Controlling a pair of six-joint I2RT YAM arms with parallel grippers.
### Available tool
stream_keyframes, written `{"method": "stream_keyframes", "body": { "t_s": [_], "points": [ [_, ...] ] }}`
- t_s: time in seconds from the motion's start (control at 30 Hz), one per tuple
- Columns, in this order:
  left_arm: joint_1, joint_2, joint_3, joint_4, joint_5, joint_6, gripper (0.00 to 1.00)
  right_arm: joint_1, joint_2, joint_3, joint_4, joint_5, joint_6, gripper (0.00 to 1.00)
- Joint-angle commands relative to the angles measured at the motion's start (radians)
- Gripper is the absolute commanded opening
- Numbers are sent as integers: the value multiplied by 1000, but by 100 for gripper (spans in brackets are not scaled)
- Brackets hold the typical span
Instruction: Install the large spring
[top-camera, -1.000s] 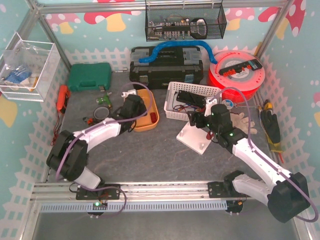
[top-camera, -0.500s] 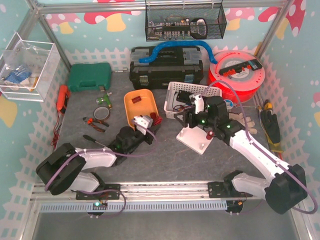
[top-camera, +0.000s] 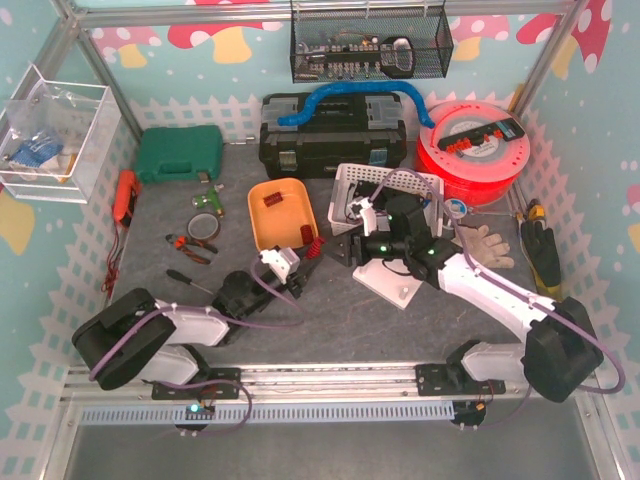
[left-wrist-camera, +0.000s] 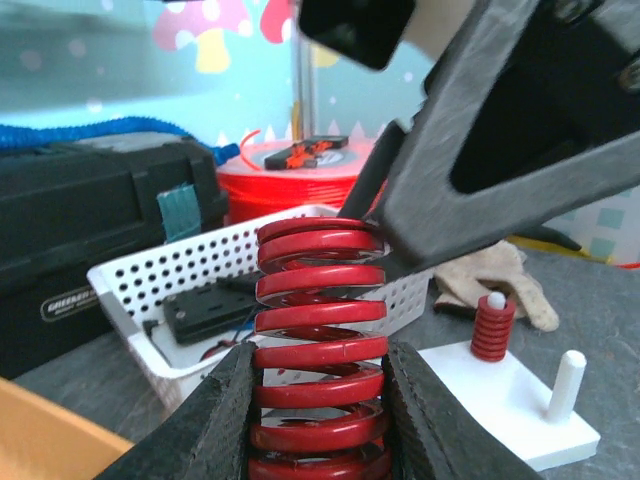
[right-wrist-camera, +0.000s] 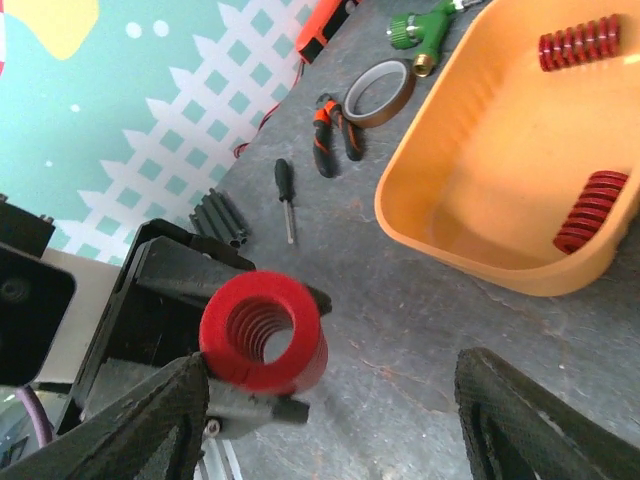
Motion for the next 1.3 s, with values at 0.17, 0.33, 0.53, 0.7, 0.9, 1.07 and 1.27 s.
{"method": "stream_keyframes", "body": {
  "t_s": [0.17, 0.33, 0.53, 0.7, 0.9, 1.07, 1.27],
  "points": [
    [-33, -7, -18, 111, 32, 49, 12, 54, 77, 77, 79, -33, 29, 65],
    [-34, -12, -18, 103, 15, 55, 13, 57, 81, 59, 99, -50, 34, 55],
    [-34, -11, -17, 103, 7, 57, 13, 60, 87, 40, 107, -78, 36, 52],
    [-34, -11, -15, 95, -13, 54, 14, 60, 100, 32, 110, -116, 47, 48],
    [-34, -17, -12, 79, -31, 57, 18, 61, 96, 27, 112, -128, 45, 32],
    [-34, -18, -9, 64, -59, 57, 39, 60, 63, 21, 108, -50, 39, 3],
    [-34, -28, 12, -8, -122, 49, 79, 58, -28, 9, 55, 198, 12, 0]
  ]
}}
